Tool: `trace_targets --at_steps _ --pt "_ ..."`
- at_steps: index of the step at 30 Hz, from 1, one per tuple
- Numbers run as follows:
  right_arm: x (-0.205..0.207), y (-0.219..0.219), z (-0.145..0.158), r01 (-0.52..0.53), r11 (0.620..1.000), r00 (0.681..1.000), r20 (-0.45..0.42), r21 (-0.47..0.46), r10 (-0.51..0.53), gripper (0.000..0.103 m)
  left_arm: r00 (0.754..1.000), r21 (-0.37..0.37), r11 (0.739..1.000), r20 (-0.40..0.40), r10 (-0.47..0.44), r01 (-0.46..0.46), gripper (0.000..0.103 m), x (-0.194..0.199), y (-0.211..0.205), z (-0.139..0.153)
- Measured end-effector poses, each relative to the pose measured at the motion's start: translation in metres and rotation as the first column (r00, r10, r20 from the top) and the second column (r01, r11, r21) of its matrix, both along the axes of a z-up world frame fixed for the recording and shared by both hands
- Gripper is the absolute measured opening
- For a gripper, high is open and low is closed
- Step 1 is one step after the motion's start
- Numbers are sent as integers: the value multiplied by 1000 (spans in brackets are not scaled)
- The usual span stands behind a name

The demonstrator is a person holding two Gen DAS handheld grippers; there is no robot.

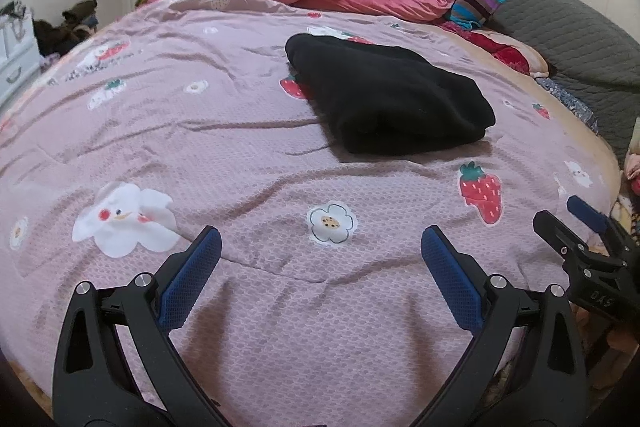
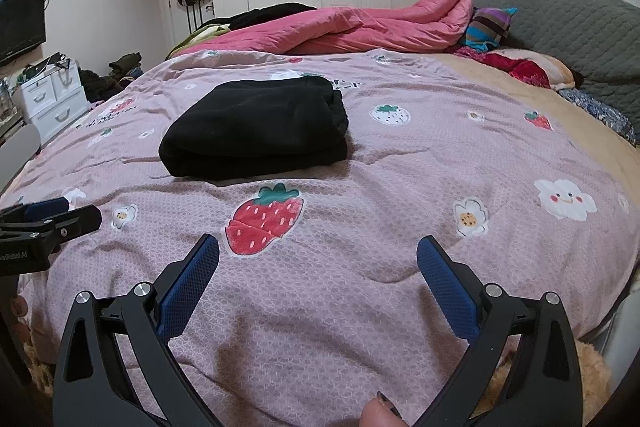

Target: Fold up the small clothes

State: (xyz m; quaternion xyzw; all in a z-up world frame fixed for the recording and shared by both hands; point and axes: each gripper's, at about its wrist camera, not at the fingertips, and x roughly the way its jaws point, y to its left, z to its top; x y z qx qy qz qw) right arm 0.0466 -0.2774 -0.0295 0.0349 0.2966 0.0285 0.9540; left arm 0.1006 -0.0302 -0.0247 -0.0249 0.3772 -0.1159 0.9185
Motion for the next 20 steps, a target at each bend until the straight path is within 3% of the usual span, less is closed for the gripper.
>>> trace_targets --at_steps 4,7,11,13,16,17,19,20 --pt "-20 -42 24 123 987 991 30 104 -127 99 999 -22 999 -13 39 -39 94 3 18 5" --pt "-49 -109 51 331 933 935 84 139 -344 99 995 -87 991 -25 98 -100 94 9 57 17" --pt "-93 -219 58 642 753 754 61 144 -654 99 966 -112 961 37 257 -252 94 6 136 41" --pt "-118 -281 46 783 614 619 -18 104 -786 99 940 -79 941 68 333 -328 94 3 167 50" --pt "-152 -355 19 903 427 430 -110 43 -896 99 876 1 878 59 478 -479 94 9 233 53" --pt "-159 -368 11 919 393 394 -131 33 -910 99 855 19 856 50 516 -517 94 12 256 52" --pt "-180 -411 -9 961 277 269 -195 -17 -943 99 805 68 802 41 592 -594 94 21 297 51" --pt "-186 -421 -17 967 253 242 -207 -27 -948 99 773 99 768 42 632 -633 94 27 321 49"
